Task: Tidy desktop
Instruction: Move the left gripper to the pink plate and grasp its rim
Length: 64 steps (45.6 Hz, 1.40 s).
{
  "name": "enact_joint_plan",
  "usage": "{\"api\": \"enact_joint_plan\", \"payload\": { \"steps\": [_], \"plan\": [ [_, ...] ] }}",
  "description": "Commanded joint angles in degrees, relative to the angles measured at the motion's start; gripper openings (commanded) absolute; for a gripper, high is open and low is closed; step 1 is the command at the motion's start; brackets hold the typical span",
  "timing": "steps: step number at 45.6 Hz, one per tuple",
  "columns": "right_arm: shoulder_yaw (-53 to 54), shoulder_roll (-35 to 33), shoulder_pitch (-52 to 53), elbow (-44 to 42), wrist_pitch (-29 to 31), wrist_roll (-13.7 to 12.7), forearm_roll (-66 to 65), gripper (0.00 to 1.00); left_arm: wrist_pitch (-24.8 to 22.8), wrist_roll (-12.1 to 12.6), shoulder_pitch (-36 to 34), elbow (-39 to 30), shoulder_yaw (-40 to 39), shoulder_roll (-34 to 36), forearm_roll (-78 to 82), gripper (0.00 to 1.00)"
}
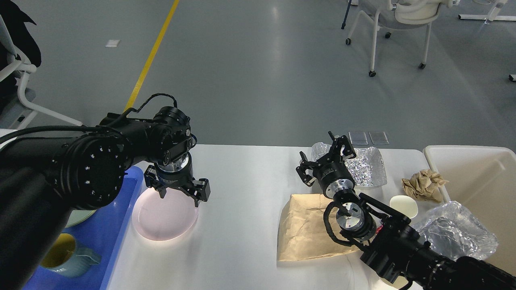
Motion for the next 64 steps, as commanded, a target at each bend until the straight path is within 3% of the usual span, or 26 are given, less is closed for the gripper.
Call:
{"api": "enact_joint_plan", "payload": {
  "steps": [1, 12, 21, 39, 46, 64],
  "plan": [
    [0.0, 0.0, 0.0, 0.0, 0.0, 0.0, 0.0, 1.0, 0.0, 0.1, 3.1, 0.8, -0.2, -1.6, 0.6, 0.96],
    [0.0, 0.0, 0.0, 0.0, 0.0, 0.0, 0.0, 1.0, 0.0, 0.1, 6.7, 2.1, 0.2, -2.1, 0.9, 0.96],
    [0.0, 0.0, 0.0, 0.0, 0.0, 0.0, 0.0, 1.0, 0.1, 1.7, 8.8, 2.1, 0.9, -2.1, 0.9, 0.94],
    [0.0, 0.0, 0.0, 0.0, 0.0, 0.0, 0.0, 1.0, 14.3, 2.5, 11.4, 2.2, 0.6, -1.8, 0.8, 0.93],
    [0.0, 0.0, 0.0, 0.0, 0.0, 0.0, 0.0, 1.0, 15.8, 2.4, 12.5, 2.4, -0.2, -1.8, 0.7, 0.86],
    [0.0, 0.0, 0.0, 0.0, 0.0, 0.0, 0.1, 1.0, 14.7, 2.3, 12.8, 2.6, -2.7, -1.5, -0.1, 0.41]
  ]
}}
